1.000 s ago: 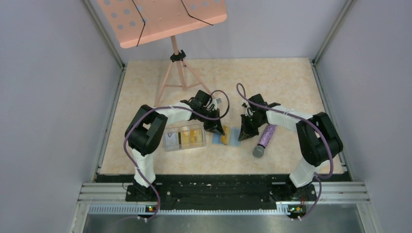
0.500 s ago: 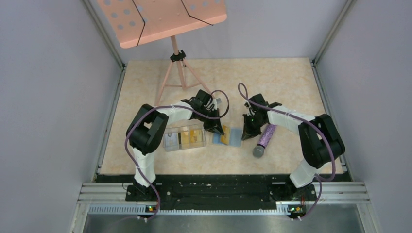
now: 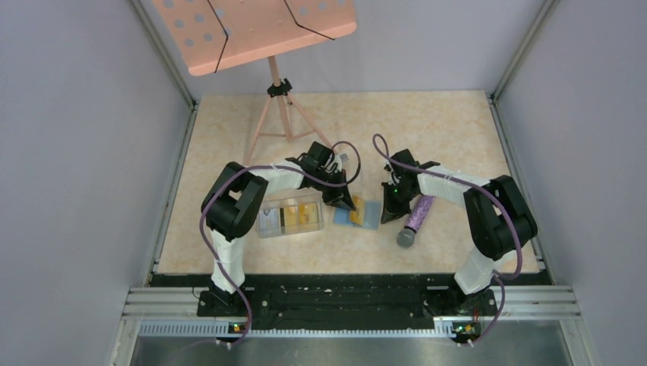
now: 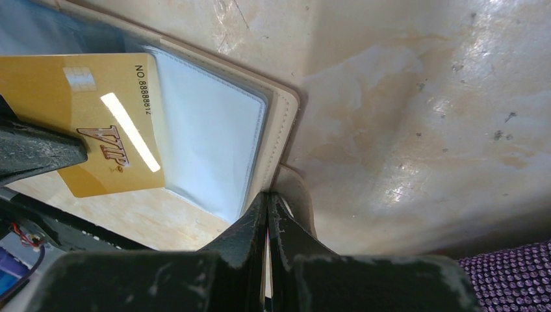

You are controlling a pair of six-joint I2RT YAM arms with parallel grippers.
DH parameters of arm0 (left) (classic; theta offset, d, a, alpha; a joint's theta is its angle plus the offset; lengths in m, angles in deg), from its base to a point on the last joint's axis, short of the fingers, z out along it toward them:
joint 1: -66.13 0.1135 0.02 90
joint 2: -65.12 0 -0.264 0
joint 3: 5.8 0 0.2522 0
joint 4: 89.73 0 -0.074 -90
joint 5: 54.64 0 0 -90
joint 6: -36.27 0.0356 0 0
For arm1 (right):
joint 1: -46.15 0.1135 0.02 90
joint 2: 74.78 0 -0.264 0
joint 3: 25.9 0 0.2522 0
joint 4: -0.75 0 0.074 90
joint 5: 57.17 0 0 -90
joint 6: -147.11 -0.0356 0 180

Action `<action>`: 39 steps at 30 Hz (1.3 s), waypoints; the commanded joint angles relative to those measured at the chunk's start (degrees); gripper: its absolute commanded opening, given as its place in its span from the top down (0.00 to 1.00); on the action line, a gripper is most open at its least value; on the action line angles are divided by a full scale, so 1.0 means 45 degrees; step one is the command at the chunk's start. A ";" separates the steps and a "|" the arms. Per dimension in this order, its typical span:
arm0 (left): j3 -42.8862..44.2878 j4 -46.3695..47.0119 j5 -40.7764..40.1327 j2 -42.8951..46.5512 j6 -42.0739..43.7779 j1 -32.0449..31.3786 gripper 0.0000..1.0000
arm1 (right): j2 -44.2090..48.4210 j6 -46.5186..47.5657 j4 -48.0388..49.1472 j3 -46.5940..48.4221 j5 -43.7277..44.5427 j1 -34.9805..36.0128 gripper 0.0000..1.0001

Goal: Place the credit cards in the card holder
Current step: Insert the credit card into the card holder.

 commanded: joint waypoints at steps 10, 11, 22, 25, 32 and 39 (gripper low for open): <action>-0.0254 0.0824 0.0174 -0.0348 -0.0194 0.0016 1.00 | -0.0296 0.0071 0.0459 -0.0031 -0.0797 -0.0064 1.00; -0.0276 0.0861 0.0216 -0.0363 -0.0242 0.0003 1.00 | -0.0304 0.0069 0.0461 -0.0045 -0.0820 -0.0070 1.00; -0.0314 0.1141 0.0867 -0.0629 -0.0654 -0.0005 1.00 | -0.0388 0.0136 0.0520 0.0072 -0.0998 -0.0052 1.00; -0.0229 0.0832 0.0731 -0.0718 -0.0514 -0.0023 1.00 | -0.0422 0.0146 0.0520 0.0100 -0.0998 -0.0060 1.00; 0.0448 -0.0808 0.0063 -0.0928 0.0377 -0.0105 0.92 | -0.0296 0.0174 0.0521 0.0129 -0.1037 -0.0062 1.00; 0.1687 -0.3114 -0.1701 -0.0582 0.1830 -0.0369 0.74 | -0.0495 0.0178 0.0521 0.0145 -0.1076 -0.0066 1.00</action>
